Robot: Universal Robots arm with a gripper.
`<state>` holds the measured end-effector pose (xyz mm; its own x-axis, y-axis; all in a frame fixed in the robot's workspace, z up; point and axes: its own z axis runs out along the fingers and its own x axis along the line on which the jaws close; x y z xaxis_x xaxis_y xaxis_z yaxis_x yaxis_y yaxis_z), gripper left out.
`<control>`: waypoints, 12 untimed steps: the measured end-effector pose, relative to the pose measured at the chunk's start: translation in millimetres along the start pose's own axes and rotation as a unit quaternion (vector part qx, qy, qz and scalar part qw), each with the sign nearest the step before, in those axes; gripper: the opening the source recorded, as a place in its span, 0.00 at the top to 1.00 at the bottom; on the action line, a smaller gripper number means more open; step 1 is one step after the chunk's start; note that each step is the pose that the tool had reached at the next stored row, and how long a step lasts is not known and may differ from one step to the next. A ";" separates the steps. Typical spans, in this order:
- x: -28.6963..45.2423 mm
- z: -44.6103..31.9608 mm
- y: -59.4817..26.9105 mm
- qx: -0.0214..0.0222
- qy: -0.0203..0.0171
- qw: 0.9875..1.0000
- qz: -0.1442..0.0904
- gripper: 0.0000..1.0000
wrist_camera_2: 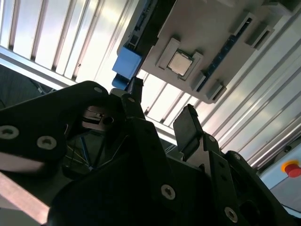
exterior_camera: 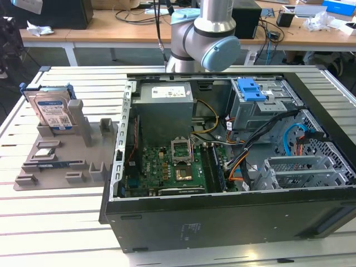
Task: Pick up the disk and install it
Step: 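Pick up the disk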
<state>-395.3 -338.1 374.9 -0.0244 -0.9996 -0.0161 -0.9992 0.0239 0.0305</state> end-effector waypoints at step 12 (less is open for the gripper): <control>-6.3 4.4 -1.7 0.000 0.000 1.000 0.010 0.46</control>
<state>-393.5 -331.7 370.6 -0.0437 -0.9989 -0.0161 -0.9986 0.0432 0.0304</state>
